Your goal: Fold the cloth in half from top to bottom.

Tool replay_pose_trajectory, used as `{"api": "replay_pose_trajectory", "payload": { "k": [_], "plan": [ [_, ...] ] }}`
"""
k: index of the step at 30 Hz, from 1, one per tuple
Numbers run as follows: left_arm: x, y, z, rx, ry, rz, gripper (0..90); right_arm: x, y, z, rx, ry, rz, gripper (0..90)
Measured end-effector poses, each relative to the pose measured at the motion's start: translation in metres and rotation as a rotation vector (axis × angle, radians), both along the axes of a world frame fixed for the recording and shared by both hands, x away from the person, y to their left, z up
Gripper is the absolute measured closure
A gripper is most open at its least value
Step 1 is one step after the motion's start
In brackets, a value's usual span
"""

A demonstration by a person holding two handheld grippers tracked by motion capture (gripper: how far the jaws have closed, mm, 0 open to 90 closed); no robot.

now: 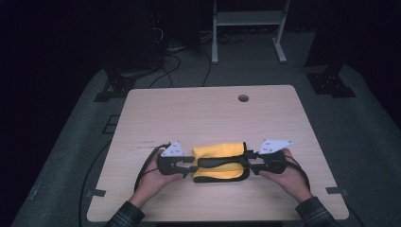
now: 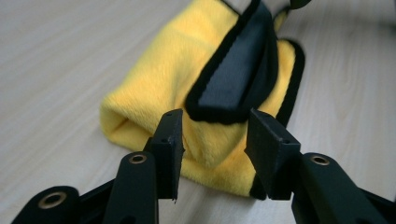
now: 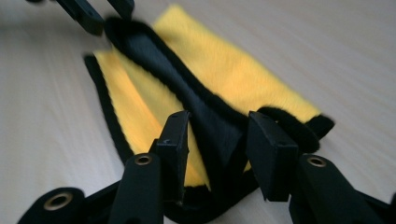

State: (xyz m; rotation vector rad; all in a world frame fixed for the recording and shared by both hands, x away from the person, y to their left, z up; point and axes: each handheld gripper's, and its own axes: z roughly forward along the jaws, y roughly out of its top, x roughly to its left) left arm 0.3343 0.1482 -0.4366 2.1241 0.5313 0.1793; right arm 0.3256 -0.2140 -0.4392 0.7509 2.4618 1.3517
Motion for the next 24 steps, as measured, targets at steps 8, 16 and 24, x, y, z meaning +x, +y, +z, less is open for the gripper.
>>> {"api": "replay_pose_trajectory", "payload": {
  "k": [8, 16, 24],
  "plan": [
    [0.005, -0.005, 0.006, -0.002, -0.013, 0.015, 54.2, 0.001, -0.010, 0.020, 0.059, -0.040, -0.025, 59.0],
    [0.003, -0.013, -0.010, 0.048, 0.022, -0.014, 53.9, 0.006, 0.009, -0.006, -0.016, 0.037, 0.018, 68.6],
    [-0.007, -0.011, -0.021, 0.150, 0.018, -0.049, 44.3, -0.008, 0.019, -0.031, -0.100, 0.086, 0.081, 65.7]
  ]
}}
